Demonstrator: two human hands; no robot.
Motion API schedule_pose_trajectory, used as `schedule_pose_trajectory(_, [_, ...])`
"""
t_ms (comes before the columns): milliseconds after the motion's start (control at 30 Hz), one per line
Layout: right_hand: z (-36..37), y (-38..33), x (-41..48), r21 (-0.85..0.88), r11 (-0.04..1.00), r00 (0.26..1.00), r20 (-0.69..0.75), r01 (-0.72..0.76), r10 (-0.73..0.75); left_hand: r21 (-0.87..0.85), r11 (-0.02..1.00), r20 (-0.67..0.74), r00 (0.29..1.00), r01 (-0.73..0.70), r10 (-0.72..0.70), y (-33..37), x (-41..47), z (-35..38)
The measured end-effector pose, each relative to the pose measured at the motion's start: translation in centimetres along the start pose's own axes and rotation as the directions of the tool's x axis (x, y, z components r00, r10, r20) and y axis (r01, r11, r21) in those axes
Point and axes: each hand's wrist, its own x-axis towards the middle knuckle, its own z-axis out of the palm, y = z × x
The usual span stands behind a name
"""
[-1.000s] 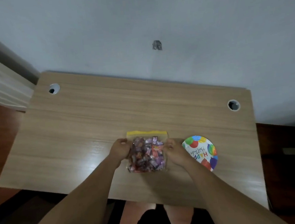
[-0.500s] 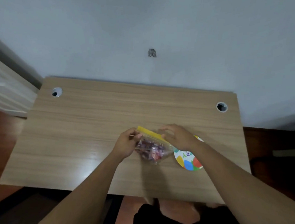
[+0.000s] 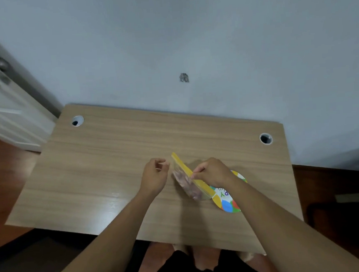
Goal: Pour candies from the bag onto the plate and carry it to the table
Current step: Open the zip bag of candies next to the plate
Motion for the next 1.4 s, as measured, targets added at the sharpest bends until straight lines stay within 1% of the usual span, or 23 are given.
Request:
schedule_pose_trajectory(33, [0.0,-0.1,-0.1,0.020,1.000,1.000,0.011,-0.020,0.020,-0.051,0.996,0.030,0.997,0.069,-0.067,0.5,-0.5,0.1])
schedule_pose_trajectory(67, [0.0,0.0,-0.2,0.044,0.998,0.999,0.016,-0.036,0.035,-0.123,0.980,0.104,0.985,0.153,-0.141,1.0,-1.1,0.1])
schedule_pose_trajectory(100, [0.0,0.1,-0.3,0.069,0.996,0.999,0.013,-0.051,0.050,-0.185,0.954,0.200,0.959,0.237,-0.199,1.5,-1.6,0.1])
schedule_pose_trajectory(133, [0.0,0.2,-0.3,0.091,0.994,0.998,0.005,-0.059,0.058,-0.208,0.933,0.296,0.928,0.295,-0.227,2.1,-2.2,0.1])
schedule_pose_trajectory(200, [0.0,0.1,-0.6,0.129,0.989,0.998,-0.013,-0.064,0.066,-0.197,0.922,0.421,0.878,0.334,-0.228,2.8,-3.0,0.3])
schedule_pose_trajectory(333, [0.1,-0.2,-1.1,0.115,0.993,0.999,-0.021,-0.041,0.043,-0.247,0.901,0.481,0.852,0.356,-0.205,3.6,-3.6,1.2])
schedule_pose_trajectory(567, [0.3,-0.2,-1.5,0.209,0.976,0.998,-0.010,-0.057,0.061,-0.366,0.840,0.484,0.853,0.401,-0.197,3.3,-3.2,1.4])
schedule_pose_trajectory(733, [0.0,0.2,-2.5,0.397,0.916,0.998,0.048,-0.059,0.044,-0.428,0.796,0.478,0.855,0.428,-0.203,3.2,-3.1,1.5])
schedule_pose_trajectory(833, [0.0,0.4,-3.2,0.465,0.885,0.999,0.024,-0.042,0.035,-0.450,0.790,0.458,0.867,0.416,-0.196,3.3,-3.2,1.9])
schedule_pose_trajectory(967, [0.0,0.3,-3.2,0.428,0.904,0.999,-0.012,-0.023,0.032,-0.436,0.807,0.400,0.889,0.397,-0.221,3.5,-3.4,2.5])
schedule_pose_trajectory(1133, [0.4,-0.4,-2.7,0.330,0.944,0.992,-0.118,0.001,0.040,-0.391,0.845,0.333,0.912,0.364,-0.238,3.6,-3.5,2.7])
schedule_pose_trajectory(1300, [0.7,0.2,-2.1,0.347,0.934,0.967,-0.195,-0.086,0.162,-0.404,0.835,0.321,0.913,0.374,-0.253,3.8,-3.6,2.3])
schedule_pose_trajectory(1400, [0.7,0.4,-1.8,0.296,0.947,0.955,-0.222,-0.125,0.195,-0.394,0.838,0.346,0.906,0.378,-0.245,4.3,-3.8,1.7])
